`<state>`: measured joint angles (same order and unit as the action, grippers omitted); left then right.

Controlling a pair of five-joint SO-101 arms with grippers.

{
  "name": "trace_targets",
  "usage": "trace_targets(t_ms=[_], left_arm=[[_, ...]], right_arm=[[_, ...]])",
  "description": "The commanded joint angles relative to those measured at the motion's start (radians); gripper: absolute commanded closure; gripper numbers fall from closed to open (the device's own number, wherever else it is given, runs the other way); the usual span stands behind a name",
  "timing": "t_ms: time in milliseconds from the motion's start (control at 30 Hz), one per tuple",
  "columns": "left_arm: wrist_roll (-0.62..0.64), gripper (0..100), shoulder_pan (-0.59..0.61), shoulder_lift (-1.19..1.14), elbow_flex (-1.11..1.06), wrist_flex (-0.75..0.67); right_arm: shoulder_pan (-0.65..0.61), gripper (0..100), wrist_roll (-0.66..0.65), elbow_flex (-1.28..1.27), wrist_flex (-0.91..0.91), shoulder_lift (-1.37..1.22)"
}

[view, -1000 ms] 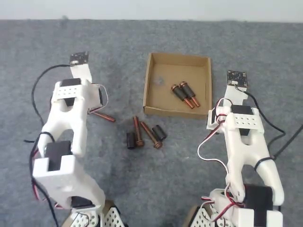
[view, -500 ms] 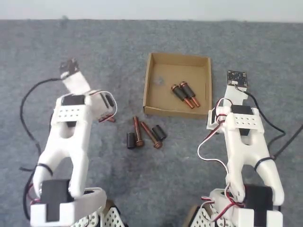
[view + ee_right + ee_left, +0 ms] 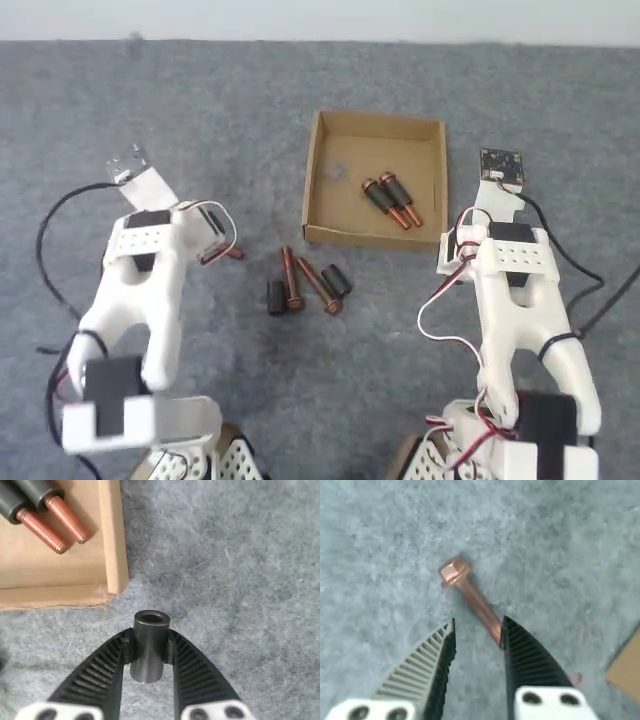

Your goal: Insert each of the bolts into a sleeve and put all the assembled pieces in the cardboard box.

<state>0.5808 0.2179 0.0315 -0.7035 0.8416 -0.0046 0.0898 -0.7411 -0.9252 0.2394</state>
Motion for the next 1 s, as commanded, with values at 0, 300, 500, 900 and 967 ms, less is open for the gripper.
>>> trace_targets(t_ms=[0,300,500,900,967], left_arm=[[0.006,87,0.008,-0.046,0.097,-0.012],[0.063,87,0.077,-0.147,0.196,-0.012],[0.063,87,0.069,-0.153,0.196,-0.012],[0.057,87,0.002,-0.150,0.196,0.058],[0.060,87,0.002,-0.155,0.197,0.046]], right_arm=[[0.008,99.2,-0.012,0.011,0.008,0.005],[0.008,99.2,-0.012,0.011,0.008,0.005],[0.010,99.2,-0.012,0.011,0.008,0.005],[0.013,99.2,-0.012,0.011,0.008,0.005],[0.013,99.2,-0.012,0.011,0.008,0.005]])
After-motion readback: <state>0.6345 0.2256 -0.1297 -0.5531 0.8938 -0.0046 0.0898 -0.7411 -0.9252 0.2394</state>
